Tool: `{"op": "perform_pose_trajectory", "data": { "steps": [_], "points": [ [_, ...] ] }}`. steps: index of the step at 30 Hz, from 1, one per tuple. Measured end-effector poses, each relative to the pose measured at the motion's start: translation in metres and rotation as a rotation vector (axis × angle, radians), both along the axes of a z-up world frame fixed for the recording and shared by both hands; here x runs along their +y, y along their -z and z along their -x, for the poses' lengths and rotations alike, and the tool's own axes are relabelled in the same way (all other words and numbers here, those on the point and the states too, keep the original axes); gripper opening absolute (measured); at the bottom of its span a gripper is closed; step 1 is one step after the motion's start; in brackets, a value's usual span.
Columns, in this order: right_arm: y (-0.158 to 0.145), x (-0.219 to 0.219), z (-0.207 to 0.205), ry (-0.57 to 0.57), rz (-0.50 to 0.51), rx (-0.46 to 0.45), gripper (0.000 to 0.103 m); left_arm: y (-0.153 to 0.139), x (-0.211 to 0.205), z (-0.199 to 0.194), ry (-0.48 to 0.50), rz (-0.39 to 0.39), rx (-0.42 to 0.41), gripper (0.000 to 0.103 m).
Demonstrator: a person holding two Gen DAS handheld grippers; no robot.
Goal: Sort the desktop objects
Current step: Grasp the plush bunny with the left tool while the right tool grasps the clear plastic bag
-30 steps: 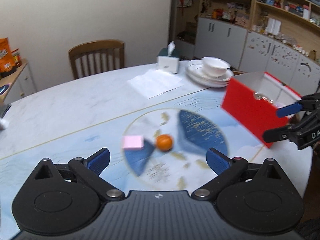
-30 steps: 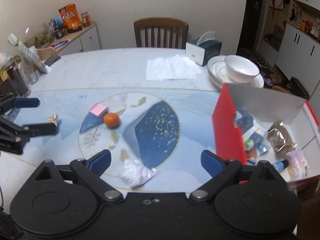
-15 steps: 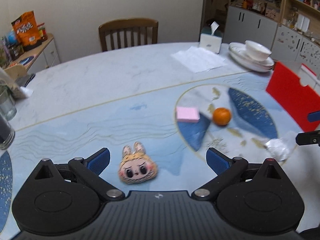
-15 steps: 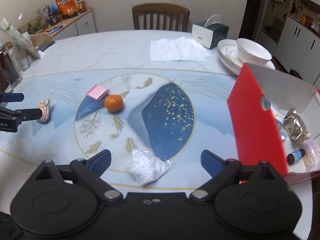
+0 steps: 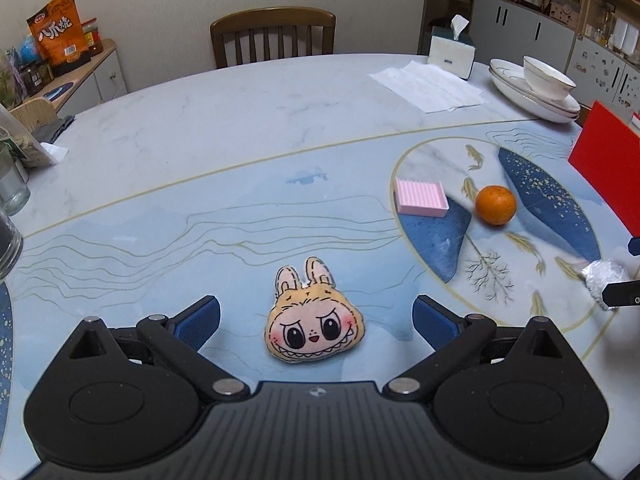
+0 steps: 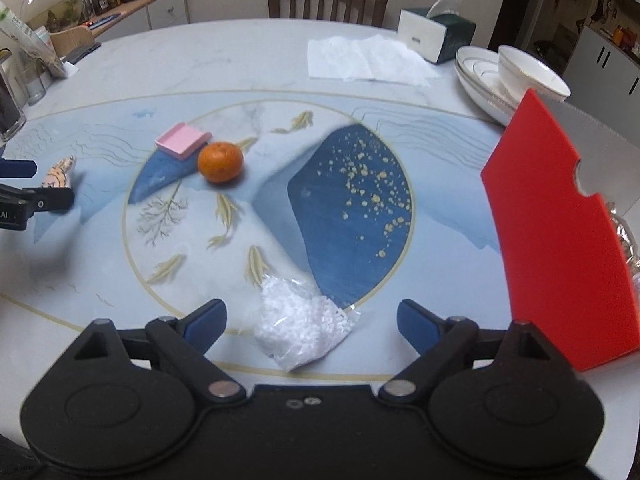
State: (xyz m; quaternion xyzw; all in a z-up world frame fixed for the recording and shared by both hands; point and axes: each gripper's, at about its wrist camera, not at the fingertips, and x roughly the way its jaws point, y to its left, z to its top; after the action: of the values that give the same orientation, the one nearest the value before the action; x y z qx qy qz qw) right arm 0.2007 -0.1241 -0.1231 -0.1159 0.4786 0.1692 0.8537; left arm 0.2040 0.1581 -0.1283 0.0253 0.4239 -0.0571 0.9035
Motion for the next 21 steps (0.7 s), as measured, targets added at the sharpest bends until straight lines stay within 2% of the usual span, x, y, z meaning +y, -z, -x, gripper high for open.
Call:
{"op": "perform_pose_trajectory", "data": {
  "steps": [6,11,14,17,21],
  "points": [
    [0.008,0.004,-0.003,-0.009,0.007,0.024,0.089,0.006,0.003,-0.003,-0.001,-0.001,0.010,0.102],
    [0.013,0.004,-0.006,-0.008,0.006,0.045,0.081,0.006,0.005,-0.002,-0.002,0.004,0.002,0.101],
    [0.014,0.004,-0.007,-0.009,0.006,0.048,0.078,0.006,0.005,-0.002,0.000,0.008,0.004,0.097],
    [0.014,0.004,-0.007,-0.013,-0.001,0.052,0.075,0.007,0.005,-0.002,0.002,0.015,0.016,0.088],
    [0.014,0.003,-0.007,-0.018,-0.011,0.061,0.067,0.006,0.003,-0.003,0.005,0.014,0.024,0.070]
  ]
}}
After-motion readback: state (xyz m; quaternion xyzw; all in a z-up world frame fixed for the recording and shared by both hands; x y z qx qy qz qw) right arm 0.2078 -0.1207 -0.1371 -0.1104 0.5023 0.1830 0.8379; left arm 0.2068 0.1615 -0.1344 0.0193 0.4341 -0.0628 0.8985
